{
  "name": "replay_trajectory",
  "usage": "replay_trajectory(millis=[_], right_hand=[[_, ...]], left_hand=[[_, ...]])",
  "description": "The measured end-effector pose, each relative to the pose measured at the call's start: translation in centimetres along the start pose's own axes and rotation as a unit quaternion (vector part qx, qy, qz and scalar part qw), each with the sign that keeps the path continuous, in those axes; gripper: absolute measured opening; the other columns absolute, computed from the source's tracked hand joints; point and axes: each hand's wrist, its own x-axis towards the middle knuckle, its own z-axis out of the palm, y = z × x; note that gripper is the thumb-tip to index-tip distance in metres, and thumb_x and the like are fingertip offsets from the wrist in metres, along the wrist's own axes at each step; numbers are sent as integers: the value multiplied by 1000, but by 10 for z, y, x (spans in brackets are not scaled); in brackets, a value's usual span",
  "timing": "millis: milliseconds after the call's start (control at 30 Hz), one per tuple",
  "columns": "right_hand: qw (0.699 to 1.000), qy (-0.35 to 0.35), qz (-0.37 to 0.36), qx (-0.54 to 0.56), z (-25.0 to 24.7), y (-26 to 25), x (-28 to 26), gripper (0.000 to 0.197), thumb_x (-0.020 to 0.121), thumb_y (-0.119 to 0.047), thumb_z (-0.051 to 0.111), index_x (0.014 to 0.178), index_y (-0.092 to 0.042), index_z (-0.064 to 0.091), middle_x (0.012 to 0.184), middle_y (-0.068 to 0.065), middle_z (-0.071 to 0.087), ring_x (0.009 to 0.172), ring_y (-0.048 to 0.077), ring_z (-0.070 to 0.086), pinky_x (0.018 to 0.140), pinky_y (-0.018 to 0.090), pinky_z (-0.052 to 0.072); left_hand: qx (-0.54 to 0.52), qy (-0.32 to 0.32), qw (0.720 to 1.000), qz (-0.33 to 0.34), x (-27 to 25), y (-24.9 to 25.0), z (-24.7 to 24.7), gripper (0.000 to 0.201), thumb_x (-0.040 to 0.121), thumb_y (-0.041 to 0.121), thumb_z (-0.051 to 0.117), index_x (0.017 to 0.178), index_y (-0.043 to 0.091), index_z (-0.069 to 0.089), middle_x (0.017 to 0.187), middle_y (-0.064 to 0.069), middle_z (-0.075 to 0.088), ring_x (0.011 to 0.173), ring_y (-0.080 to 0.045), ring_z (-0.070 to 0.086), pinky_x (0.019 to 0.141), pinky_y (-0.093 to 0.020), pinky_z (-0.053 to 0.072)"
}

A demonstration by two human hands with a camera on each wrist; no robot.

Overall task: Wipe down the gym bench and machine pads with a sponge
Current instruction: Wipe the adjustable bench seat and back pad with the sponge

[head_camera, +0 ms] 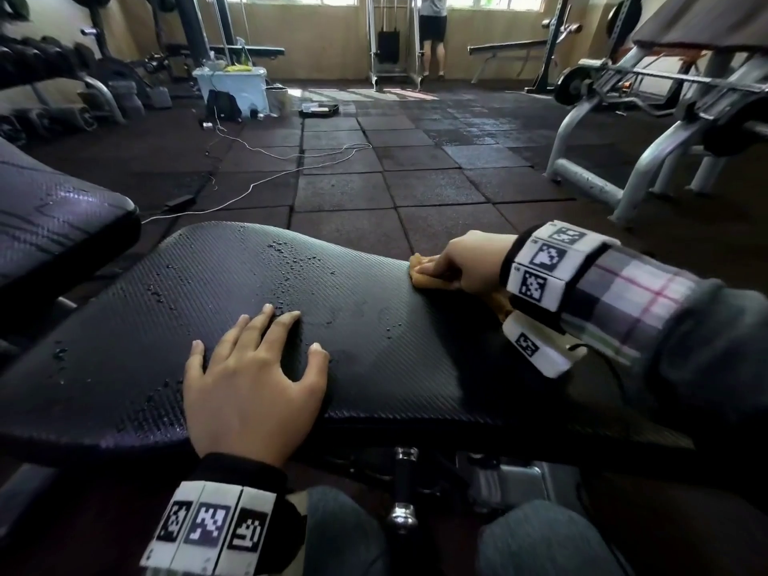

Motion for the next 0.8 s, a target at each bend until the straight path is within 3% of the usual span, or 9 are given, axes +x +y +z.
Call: replay_trajectory(millis=[100, 233, 400, 533, 633, 733, 800], right_hand=[[999, -4, -45, 18, 5, 5, -18, 54, 89, -18, 53, 135, -43, 42, 133, -9, 54, 121, 17, 51, 98, 17, 33], [997, -48, -34, 46, 7, 30, -43, 58, 88, -15, 55, 134, -47, 40, 135, -22, 47, 124, 7, 46, 92, 8, 27], [999, -47, -9, -9, 4, 41, -23, 50, 92, -26, 50, 137, -44, 38, 129, -3, 57, 117, 20, 53, 97, 24, 39], [999, -20, -25, -42, 0, 26, 16, 36, 94, -32, 44, 128, -33, 54, 113, 7, 63, 102, 27, 59, 90, 36, 49], [997, -13, -58, -40, -3, 11, 30, 36, 94, -29, 45, 128, -34, 54, 109, 7, 64, 100, 27, 58, 89, 35, 49], [997, -6, -72, -16, -5, 5, 26, 44, 91, -22, 46, 133, -36, 49, 122, 3, 61, 109, 24, 55, 95, 29, 45], [997, -7, -75, 5, -4, 7, 13, 51, 91, -21, 48, 136, -43, 40, 131, -5, 56, 117, 21, 52, 97, 19, 37]], left_hand=[[-2, 0, 1000, 2, 0, 0, -1, 64, 77, 62, 29, 126, 37, 61, 141, 10, 53, 134, -14, 44, 114, -48, 22], [1, -5, 1000, 5, 0, 0, -2, 63, 78, 62, 29, 126, 37, 61, 140, 9, 53, 134, -14, 44, 113, -49, 24], [32, -36, 999, 3, -1, 1, -5, 65, 80, 64, 24, 133, 40, 54, 146, 13, 46, 138, -11, 38, 116, -47, 20], [50, -81, 995, -5, 4, 3, -10, 71, 77, 68, 15, 137, 44, 45, 152, 20, 34, 143, -4, 26, 117, -45, 14], [47, -138, 989, -2, 10, 0, -15, 82, 69, 74, 1, 142, 49, 29, 156, 27, 12, 145, 3, 4, 118, -41, 1], [53, -164, 985, 3, 11, -2, -18, 84, 68, 75, -4, 144, 49, 20, 158, 27, 2, 145, 4, -5, 117, -41, -4], [54, -169, 984, 8, 12, -2, -18, 84, 67, 74, -6, 144, 48, 17, 158, 26, 0, 145, 3, -7, 117, -42, -5]])
